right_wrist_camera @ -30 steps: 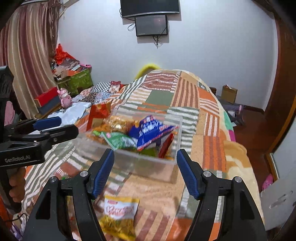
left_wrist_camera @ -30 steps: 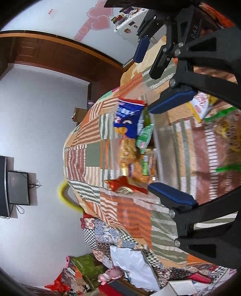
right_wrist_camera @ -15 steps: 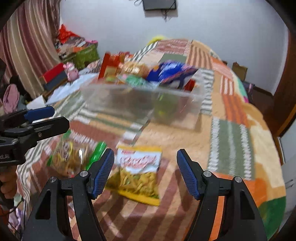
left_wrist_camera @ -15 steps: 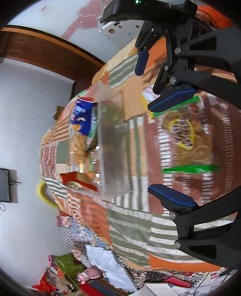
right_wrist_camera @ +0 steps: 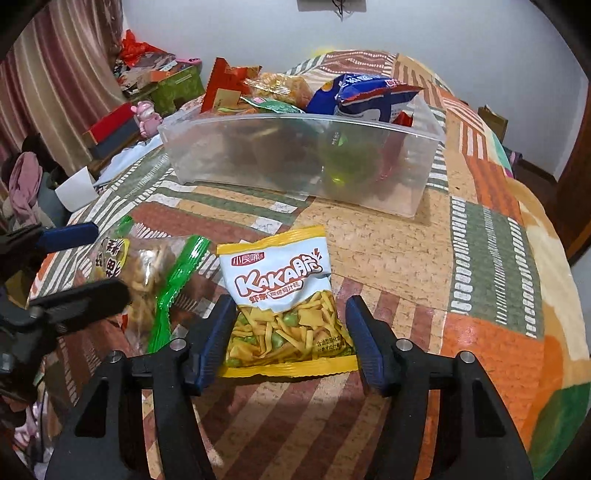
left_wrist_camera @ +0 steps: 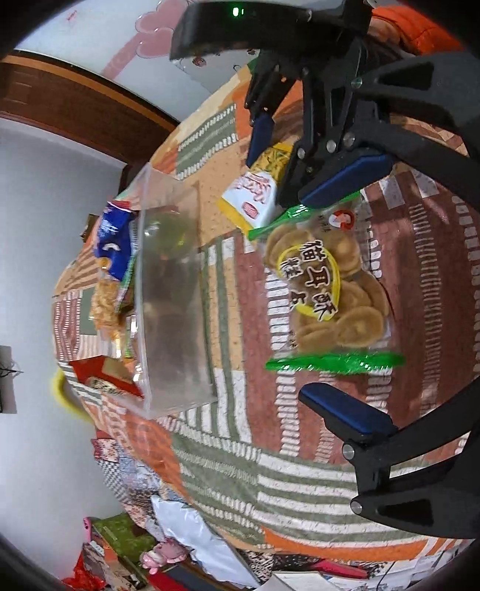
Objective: Organize snacks
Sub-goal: 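Grasp the round-cracker bag with the left gripper while the right grasps the yellow KAKA bag, then lower both bags into the clear box and open both grippers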
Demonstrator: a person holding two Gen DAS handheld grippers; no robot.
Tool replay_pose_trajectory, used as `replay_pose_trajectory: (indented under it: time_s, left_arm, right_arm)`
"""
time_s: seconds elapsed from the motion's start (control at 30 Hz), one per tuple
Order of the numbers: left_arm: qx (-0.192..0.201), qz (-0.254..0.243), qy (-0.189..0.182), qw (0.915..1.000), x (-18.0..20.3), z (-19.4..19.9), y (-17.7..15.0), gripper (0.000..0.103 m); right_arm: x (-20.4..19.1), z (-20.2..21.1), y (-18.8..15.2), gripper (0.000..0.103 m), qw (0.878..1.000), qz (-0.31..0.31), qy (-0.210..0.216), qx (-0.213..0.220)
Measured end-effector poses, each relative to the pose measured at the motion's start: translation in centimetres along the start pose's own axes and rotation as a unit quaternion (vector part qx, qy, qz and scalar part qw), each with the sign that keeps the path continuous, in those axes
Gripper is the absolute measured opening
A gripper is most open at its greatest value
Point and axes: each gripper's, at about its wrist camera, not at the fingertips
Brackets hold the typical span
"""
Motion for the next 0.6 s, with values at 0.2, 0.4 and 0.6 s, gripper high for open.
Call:
replay_pose_trajectory:
  time_s: [0.2, 0.4, 0.6]
  left_arm:
    - [-0.025, 0.004, -0.004, 0.9997, 0.7, -1.6, -0.4, 0.099]
    - [-0.06, 0.018, -0.013, 0.998, 1.1, -3.8, -0.5, 0.099]
    - [-0.036, 0.003, -0.002, 0.9994, 1.9, -3.5, -0.5, 0.087]
  right_arm:
    - [0.7, 1.1, -0.3, 0.052, 1.0, -0.009, -0.003, 0.016]
    - [1.7, 2.7, -0.8, 0.048, 0.999, -0.022, -0.005, 0.033]
    - [2.3, 3.3, -0.8, 0.046, 0.998, -0.036, -0.002, 0.044]
Point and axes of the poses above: each gripper's, at about its wrist camera, not at the fingertips, and z roughly against the way its jaws point, x to its right, y to its top, and after that the axes turned 9 degrees about y, right-handed
